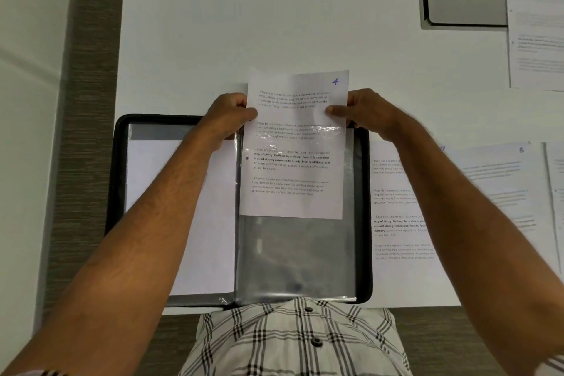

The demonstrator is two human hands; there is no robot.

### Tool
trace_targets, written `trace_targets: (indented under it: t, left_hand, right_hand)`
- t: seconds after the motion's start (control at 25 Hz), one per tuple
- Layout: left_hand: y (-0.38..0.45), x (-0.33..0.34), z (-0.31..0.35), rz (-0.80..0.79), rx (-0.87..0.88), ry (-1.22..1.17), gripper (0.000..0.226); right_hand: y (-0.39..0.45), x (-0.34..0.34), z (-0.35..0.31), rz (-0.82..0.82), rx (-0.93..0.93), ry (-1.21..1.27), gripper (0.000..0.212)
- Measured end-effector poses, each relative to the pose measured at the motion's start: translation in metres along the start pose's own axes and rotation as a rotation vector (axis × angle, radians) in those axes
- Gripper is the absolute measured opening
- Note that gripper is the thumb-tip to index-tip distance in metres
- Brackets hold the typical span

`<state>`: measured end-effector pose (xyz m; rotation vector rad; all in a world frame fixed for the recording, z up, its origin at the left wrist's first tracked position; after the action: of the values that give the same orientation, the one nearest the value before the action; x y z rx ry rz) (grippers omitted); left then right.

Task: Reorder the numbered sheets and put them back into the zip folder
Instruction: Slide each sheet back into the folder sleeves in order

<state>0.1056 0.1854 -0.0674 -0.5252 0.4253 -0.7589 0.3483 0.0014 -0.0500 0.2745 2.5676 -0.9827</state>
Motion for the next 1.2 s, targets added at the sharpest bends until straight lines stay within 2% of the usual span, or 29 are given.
trace_targets:
  t: [0.16,0.4,0.48,0.6,0.68,0.84,1.04,1.2]
  left_hand:
    - [-0.001,0.002,-0.001,0.104,0.048,-0.063,0.020]
    - [0.000,0.003,-0.005,0.005,0.045,0.167,0.029]
    - [-0.002,0.003,-0.003,0.021,0.064,0.108,0.028]
    - [-0.005,0.003,-0.002,0.104,0.078,-0.044,0.017]
    - [-0.005,0.003,-0.002,0.119,0.099,-0.014,0.017]
    - [-0.007,0.003,-0.001,0.004,0.107,0.109,0.003]
    - [-0.009,0.000,-0.004,-0.059,0.177,0.159,0.027]
    - [-0.016,0.001,-0.003,-0.099,0.219,0.179,0.023]
  right_hand:
    - [-0.003,0.002,0.000,-0.109,0.059,-0.207,0.026]
    - [-0.003,-0.001,-0.008,0.062,-0.048,-0.049,0.022]
    - [-0.001,0.000,-0.007,0.058,-0.058,-0.108,0.023]
    - [-0.002,0.004,-0.006,-0.044,-0.052,-0.232,0.014]
    - [-0.004,0.005,-0.008,-0.070,-0.050,-0.270,0.014]
    - [-0.006,0.006,-0.011,-0.024,-0.102,-0.163,0.022]
    - [-0.012,0.011,-0.016,-0.035,-0.185,-0.170,0.021]
    - [-0.013,0.013,-0.014,-0.042,-0.151,-0.194,0.016]
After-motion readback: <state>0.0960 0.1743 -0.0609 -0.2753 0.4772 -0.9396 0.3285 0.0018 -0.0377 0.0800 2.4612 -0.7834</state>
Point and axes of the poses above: each hand's wrist, its own y-axis towards the middle knuckle, its own x-axis out of the palm, z = x × y, the point moved 4 cm from there along y, towards the middle knuckle, and after that the axes turned 11 degrees about -y, right-handed, at the moved point
